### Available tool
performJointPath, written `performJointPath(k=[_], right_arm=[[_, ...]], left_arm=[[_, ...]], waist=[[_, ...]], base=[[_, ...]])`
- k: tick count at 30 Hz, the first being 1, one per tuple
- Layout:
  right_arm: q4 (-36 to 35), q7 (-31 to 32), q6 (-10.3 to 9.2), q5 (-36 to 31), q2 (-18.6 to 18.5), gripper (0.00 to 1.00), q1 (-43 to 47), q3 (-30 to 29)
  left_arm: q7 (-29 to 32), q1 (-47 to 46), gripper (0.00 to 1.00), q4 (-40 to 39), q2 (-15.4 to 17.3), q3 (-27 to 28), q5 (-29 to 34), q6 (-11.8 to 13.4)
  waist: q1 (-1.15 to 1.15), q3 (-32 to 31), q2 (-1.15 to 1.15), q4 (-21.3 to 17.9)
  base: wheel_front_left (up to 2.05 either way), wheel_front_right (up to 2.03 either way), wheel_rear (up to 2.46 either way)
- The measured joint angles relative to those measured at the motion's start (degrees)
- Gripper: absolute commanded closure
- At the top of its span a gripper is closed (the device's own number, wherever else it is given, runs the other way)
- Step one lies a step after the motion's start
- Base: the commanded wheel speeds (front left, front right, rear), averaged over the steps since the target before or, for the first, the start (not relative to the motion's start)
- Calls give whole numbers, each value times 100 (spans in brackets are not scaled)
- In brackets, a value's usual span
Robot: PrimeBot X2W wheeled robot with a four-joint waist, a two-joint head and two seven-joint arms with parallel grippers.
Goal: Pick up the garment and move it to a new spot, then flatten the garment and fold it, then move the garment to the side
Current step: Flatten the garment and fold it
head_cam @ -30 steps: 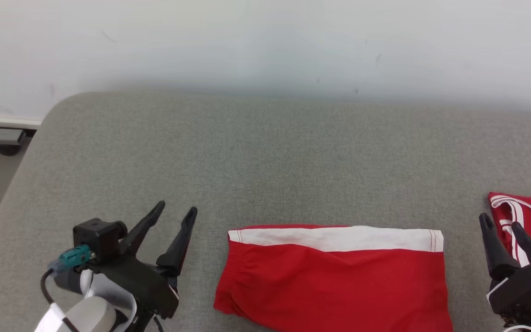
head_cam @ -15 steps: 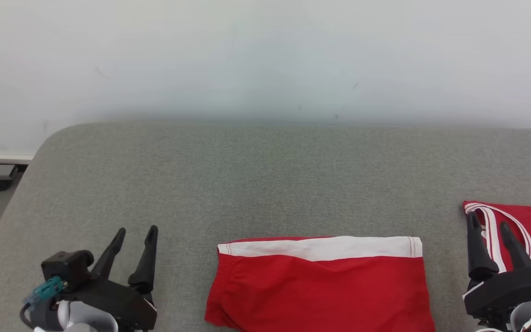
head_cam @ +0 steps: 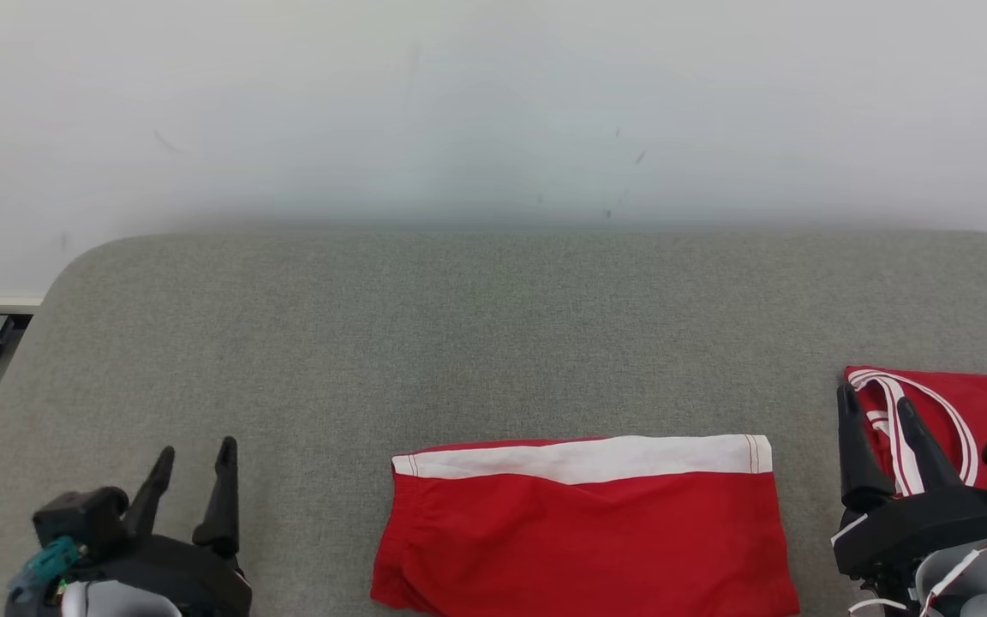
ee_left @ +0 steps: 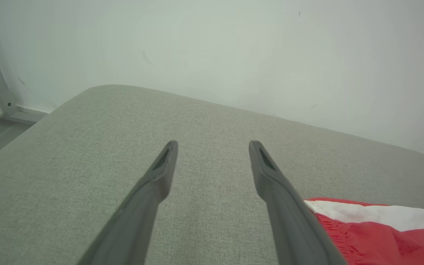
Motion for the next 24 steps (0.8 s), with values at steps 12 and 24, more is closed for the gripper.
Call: performJointPath(k=[12, 24], right_arm=[[321, -302, 66, 52, 36, 0, 3, 127], [516, -479, 142, 52, 54, 0, 2, 192]], left_arm=[[-1, 355, 0, -318, -386, 513, 42, 0], [255, 485, 0, -531, -391, 531, 341, 0]], waist=[[0, 16, 0, 135], [0, 37, 0, 161]], base=[[0, 0, 0], [0, 0, 0]])
